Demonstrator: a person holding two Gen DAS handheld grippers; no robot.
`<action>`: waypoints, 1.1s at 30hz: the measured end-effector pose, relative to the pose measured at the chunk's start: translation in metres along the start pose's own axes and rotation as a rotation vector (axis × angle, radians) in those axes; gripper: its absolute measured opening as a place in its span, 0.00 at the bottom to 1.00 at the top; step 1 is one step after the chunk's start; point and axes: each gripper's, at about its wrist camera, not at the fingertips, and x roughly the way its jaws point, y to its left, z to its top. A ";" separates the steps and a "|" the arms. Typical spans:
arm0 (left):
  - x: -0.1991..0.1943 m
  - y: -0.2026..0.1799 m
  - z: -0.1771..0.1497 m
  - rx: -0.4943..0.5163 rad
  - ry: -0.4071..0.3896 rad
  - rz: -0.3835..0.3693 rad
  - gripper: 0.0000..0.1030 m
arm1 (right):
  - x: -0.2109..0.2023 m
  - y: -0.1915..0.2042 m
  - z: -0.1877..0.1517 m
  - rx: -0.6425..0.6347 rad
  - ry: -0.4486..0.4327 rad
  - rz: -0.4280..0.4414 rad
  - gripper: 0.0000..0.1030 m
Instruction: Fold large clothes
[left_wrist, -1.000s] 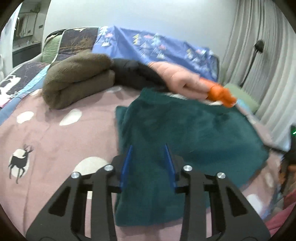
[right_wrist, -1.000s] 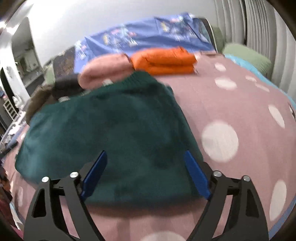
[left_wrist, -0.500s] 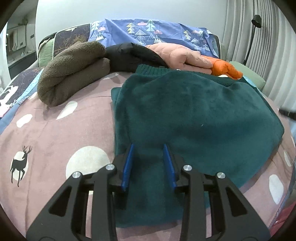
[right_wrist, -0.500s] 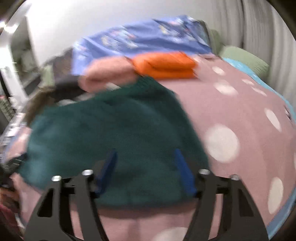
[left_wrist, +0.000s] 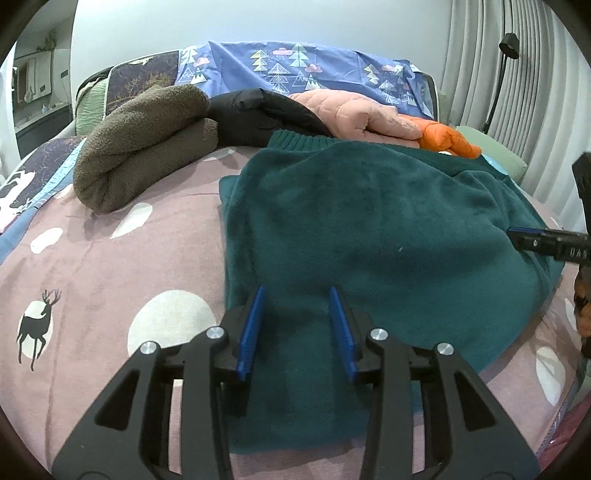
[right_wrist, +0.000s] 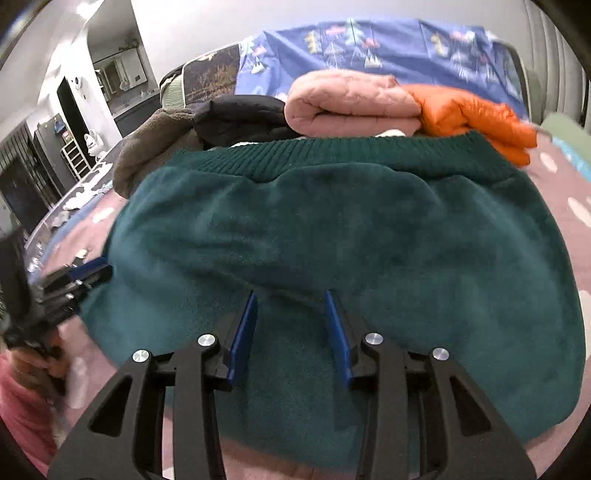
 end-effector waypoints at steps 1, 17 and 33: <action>0.000 0.000 0.000 0.001 0.000 -0.002 0.39 | -0.002 0.002 0.006 0.002 0.011 -0.005 0.37; -0.001 0.000 -0.001 0.005 -0.010 -0.038 0.46 | 0.100 -0.002 0.093 -0.074 0.011 -0.115 0.41; 0.002 -0.022 -0.002 0.124 -0.001 0.046 0.60 | 0.090 0.006 0.085 -0.121 -0.031 -0.144 0.43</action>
